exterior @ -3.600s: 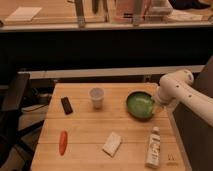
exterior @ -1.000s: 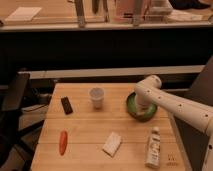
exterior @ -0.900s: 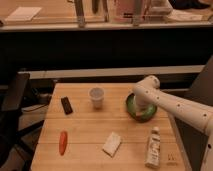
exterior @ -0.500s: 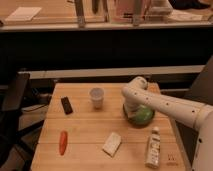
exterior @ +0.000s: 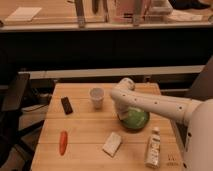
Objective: Push the ceramic bowl across the table
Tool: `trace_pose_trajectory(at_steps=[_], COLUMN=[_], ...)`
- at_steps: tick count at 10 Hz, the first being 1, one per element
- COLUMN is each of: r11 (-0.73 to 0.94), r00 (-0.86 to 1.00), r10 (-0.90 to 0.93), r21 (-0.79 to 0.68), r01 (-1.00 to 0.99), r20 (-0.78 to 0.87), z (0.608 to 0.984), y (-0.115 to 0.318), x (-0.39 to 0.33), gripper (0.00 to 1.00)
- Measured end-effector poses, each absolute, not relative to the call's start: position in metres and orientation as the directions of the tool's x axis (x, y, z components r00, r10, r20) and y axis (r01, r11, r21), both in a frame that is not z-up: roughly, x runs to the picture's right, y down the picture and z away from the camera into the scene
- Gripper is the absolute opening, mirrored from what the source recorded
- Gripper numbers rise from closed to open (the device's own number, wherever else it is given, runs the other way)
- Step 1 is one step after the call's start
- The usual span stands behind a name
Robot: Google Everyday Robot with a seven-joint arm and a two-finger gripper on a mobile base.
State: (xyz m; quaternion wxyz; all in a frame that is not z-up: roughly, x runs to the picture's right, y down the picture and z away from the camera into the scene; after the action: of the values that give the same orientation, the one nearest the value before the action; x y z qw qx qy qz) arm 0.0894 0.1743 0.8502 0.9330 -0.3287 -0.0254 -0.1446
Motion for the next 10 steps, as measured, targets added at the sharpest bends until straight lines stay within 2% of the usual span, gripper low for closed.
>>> trace_pose_trajectory(at_steps=[5,10], r11=[0.704,0.667], r00=[0.92,0.886], r10=[-0.349,-0.416], r21=[-0.597,-0.593], r01=[0.384,0.451], r20=[0.18,0.206], z=[0.847,0.845], y=[0.182,0.187], x=[0.039,0.022], gripper=[0.03,0.03])
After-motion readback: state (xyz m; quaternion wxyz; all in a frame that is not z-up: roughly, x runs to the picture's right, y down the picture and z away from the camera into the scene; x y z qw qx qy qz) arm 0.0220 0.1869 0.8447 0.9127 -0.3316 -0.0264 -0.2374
